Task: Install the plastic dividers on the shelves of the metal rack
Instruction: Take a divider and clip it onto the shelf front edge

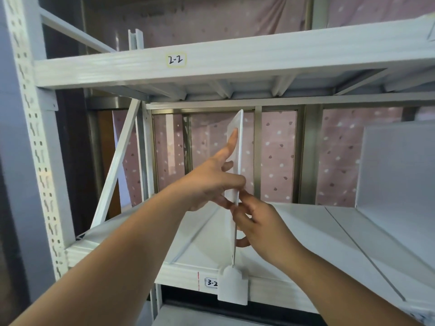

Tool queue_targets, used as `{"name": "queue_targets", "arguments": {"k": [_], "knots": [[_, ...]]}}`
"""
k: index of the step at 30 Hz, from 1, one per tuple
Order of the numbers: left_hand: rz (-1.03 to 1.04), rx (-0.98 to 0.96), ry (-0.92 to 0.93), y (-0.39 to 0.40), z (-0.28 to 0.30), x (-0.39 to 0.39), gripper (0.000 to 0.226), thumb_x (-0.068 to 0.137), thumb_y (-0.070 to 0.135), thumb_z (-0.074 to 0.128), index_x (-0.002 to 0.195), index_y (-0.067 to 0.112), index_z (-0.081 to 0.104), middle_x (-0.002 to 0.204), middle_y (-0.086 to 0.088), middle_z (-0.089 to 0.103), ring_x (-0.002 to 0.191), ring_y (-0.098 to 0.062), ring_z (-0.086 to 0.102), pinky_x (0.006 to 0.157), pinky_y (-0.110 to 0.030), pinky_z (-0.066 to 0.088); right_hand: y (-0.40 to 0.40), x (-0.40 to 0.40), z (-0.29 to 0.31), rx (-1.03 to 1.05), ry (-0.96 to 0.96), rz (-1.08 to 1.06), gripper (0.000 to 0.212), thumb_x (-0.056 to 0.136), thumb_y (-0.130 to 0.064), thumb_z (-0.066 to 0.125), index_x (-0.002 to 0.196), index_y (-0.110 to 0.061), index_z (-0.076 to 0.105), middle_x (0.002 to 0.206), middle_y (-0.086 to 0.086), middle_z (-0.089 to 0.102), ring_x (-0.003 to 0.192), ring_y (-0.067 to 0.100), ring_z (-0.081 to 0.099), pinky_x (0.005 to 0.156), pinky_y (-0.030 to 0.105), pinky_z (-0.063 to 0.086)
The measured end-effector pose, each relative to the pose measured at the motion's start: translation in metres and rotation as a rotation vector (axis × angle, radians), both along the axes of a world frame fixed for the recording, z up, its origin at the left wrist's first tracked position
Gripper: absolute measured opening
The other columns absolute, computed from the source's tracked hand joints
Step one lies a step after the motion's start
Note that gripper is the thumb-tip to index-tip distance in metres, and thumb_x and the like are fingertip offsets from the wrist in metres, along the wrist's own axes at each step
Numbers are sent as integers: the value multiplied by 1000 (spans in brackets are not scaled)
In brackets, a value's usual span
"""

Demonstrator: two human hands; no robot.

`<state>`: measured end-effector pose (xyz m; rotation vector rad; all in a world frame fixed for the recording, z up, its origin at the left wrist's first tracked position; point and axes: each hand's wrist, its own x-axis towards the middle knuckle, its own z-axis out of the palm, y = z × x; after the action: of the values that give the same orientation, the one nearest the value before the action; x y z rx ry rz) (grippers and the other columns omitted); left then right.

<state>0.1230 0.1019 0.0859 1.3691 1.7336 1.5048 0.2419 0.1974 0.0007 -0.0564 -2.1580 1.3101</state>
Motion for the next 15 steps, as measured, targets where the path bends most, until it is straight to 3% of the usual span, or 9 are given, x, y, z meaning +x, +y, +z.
{"name": "queue_targets", "arguments": {"k": [3,6,9,13,15], "knots": [[22,-16,15,0,0,3,116,85,2,72,153,76,12,175,-11,25,151,-43,43,73,-48,67,-5,2,2,37,-14,-21,29,103,-19,45,129,-30,56,83,-16,56,79,16,59,74,44,65],[16,-22,3,1,-2,2,115,78,6,72,155,73,18,169,-20,36,150,-50,42,69,-48,67,-10,3,3,101,-20,-71,17,101,-17,45,110,-24,57,88,0,61,79,34,61,70,45,65],[10,-14,-17,1,-4,-1,112,77,6,71,155,70,23,164,-27,39,149,-52,41,69,-46,65,-13,0,2,194,-14,-147,13,97,-19,46,100,-28,54,73,-3,53,61,22,57,67,55,63],[21,-40,17,-1,-6,0,111,77,7,70,158,66,22,166,-24,40,143,-50,51,70,-46,65,-16,-2,-2,226,-23,-189,10,96,-20,46,94,-29,51,73,8,53,63,35,57,68,60,60],[13,-68,60,-3,-8,3,107,84,2,68,161,60,21,164,-19,44,132,-44,60,69,-45,66,-17,-3,-6,240,-35,-212,10,98,-20,46,93,-28,49,70,7,50,60,31,53,68,60,60]]}}
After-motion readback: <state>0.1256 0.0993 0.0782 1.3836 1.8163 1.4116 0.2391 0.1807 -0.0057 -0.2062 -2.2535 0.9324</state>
